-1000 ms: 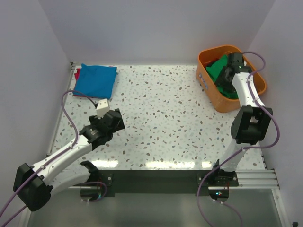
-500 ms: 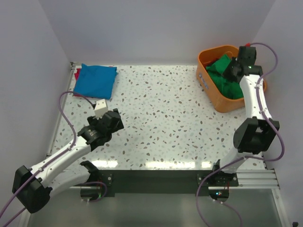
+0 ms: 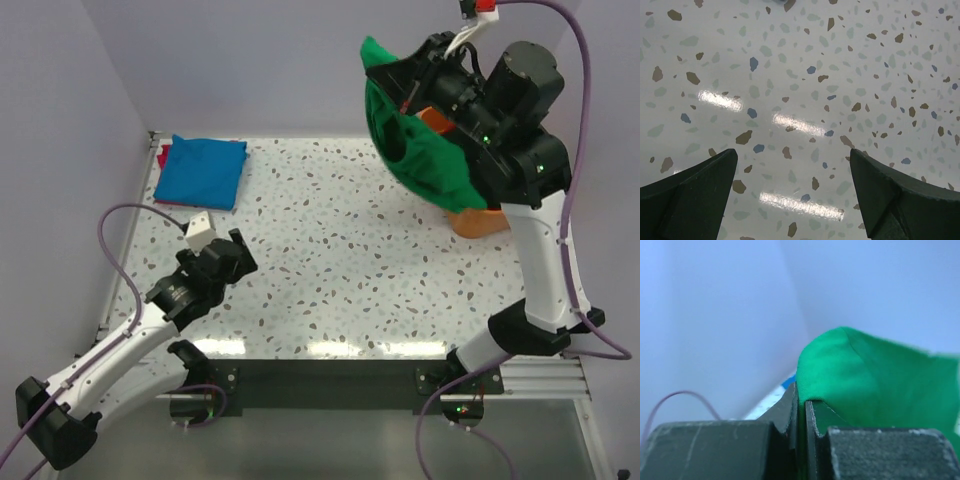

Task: Fold and stack the t-shirts
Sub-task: Move the tshirt to the center of the board

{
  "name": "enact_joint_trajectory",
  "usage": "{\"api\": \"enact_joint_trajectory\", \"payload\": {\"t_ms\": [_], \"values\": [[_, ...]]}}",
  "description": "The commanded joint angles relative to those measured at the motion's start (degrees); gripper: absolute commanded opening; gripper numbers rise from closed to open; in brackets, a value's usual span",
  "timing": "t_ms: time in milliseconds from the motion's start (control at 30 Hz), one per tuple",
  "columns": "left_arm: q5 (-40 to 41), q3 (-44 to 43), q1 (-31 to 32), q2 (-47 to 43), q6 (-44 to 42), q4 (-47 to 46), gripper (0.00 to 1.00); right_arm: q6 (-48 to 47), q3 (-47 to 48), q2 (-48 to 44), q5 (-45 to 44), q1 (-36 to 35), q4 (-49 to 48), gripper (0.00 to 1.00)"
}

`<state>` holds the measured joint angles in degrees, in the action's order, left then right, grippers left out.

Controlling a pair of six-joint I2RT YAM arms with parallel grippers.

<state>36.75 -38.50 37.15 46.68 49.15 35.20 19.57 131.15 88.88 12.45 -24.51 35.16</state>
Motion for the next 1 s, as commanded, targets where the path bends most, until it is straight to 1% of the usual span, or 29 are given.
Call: {"api": "enact_joint_trajectory", "payload": {"t_ms": [0,33,67,133,200,267,333,400,433,467,500,533,567,600,633,667,700,733,767,800,833,867,900,933,967], "values": [[0.78,-1.14,-0.14,-2.02,3.76,2.5,1.0,0.55,5.59,1.63,11.4,-4.38,-4.48,0.0],[1.04,-1.31,-0.06,-2.64,4.11,3.37,1.0,1.34,7.87,4.08,15.03,-5.27,-5.01,0.0],[1.13,-1.4,-0.06,-2.9,4.64,3.99,1.0,3.35,8.76,5.41,17.06,-6.24,-5.36,0.0],[1.57,-1.84,-0.14,-3.43,6.22,5.66,1.0,3.11,10.08,7.44,19.71,-8.62,-5.45,0.0],[1.74,-2.28,-0.06,-3.69,7.1,6.46,1.0,3.28,9.04,7.36,19.02,-9.32,-6.23,0.0],[2.44,-2.54,-0.14,-3.87,7.71,7.34,1.0,5.11,4.92,6.14,16.22,-9.41,-7.99,0.0],[3.06,-2.72,-0.14,-3.87,8.16,7.95,1.0,5.91,2.45,6.21,15.77,-9.85,-10.28,0.0],[3.41,-3.16,-0.06,-3.52,9.12,8.74,1.0,6.62,2.01,6.83,13.75,-9.85,-7.41,0.0],[3.67,-3.42,-0.14,-3.09,9.56,9.79,1.0,5.57,-0.35,6.48,11.57,-9.85,-5.82,0.0],[3.94,-3.68,-0.14,-2.91,10.7,10.41,1.0,5.04,-2.98,4.3,5.63,-9.77,-3.02,0.0],[4.29,-3.69,-0.14,-2.73,11.32,11.11,1.0,4.51,-6.31,2.8,0.87,-9.59,-2.21,0.0],[4.73,-3.69,-0.14,-2.47,11.85,12.07,1.0,4.16,-15.14,0.7,-3.35,-9.24,-1.85,0.03],[4.91,-3.34,-0.14,-2.29,12.11,12.17,1.0,4.59,-20.36,-1.23,-11.92,-8.72,-1.76,0.04],[5.17,-3.16,-0.14,-1.94,12.2,12.0,1.0,5.38,-25.72,-5.17,-14.97,-6.97,-2.11,0.05],[5.17,-3.07,-0.14,-1.68,12.2,12.08,1.0,7.3,-36.82,-6.78,-17.52,-5.56,-2.72,0.07],[5.17,-2.98,-0.14,-1.33,12.29,11.91,1.0,8.63,-42.15,-7.92,-20.07,-3.81,-3.25,0.13],[5.08,-3.07,-0.14,-0.37,12.29,12.0,1.0,10.12,-46.73,-8.72,-23.4,0.65,-3.95,0.15],[5.08,-3.07,-0.14,0.16,12.29,12.0,1.0,12.48,-53.39,-8.46,-25.78,2.52,-3.69,0.27],[5.0,-3.33,-0.14,0.78,12.12,12.0,1.0,12.59,-55.46,-7.68,-27.02,5.41,-2.65,0.34],[4.91,-3.51,-0.23,2.09,12.2,12.0,1.0,12.16,-56.7,-6.97,-28.26,5.96,-1.77,0.43],[4.73,-3.68,-0.14,2.89,12.29,12.61,1.0,10.85,-57.67,-5.66,-28.88,6.05,-1.06,0.63],[4.47,-3.69,-0.14,3.5,12.73,12.79,1.0,9.79,-57.85,-5.65,-28.71,6.14,-0.79,0.69],[3.86,-3.51,-0.14,4.73,13.08,12.87,1.0,8.74,-58.37,-5.74,-26.1,6.06,-1.66,0.78],[3.33,-3.25,-0.14,5.35,13.52,12.79,1.0,7.25,-59.16,-6.52,-25.03,5.97,-2.19,0.84],[2.8,-2.64,-0.14,5.88,13.96,12.44,1.0,6.71,-59.69,-7.05,-24.32,5.97,-3.15,0.88]]}}
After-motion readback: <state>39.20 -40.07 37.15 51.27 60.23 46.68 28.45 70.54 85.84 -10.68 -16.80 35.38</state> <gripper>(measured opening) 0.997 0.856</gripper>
